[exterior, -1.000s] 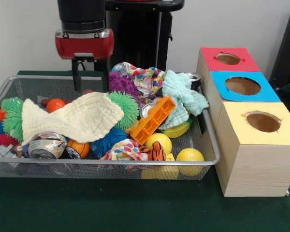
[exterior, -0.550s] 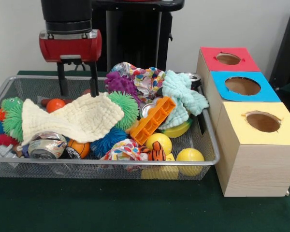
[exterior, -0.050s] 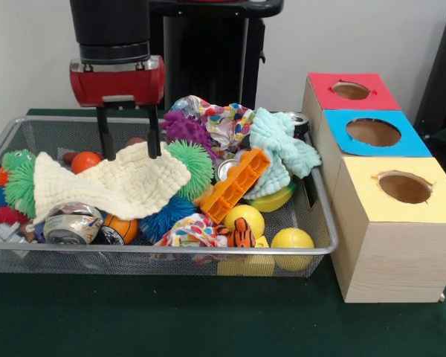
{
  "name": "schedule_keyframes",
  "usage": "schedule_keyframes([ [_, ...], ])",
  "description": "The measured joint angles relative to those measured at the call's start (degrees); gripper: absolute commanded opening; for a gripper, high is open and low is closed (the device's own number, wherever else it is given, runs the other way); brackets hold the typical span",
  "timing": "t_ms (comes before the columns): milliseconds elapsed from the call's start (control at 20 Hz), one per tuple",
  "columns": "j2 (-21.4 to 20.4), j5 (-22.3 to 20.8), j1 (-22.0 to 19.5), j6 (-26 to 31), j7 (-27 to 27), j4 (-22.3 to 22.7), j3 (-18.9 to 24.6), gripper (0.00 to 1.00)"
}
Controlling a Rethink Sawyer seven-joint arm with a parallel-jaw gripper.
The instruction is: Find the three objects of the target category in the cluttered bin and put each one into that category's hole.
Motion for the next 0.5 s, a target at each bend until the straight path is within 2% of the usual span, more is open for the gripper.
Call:
schedule_keyframes([
  [500,2.72,-2.59,0.00,-0.01,0.00,0.23,0.06,1.00],
])
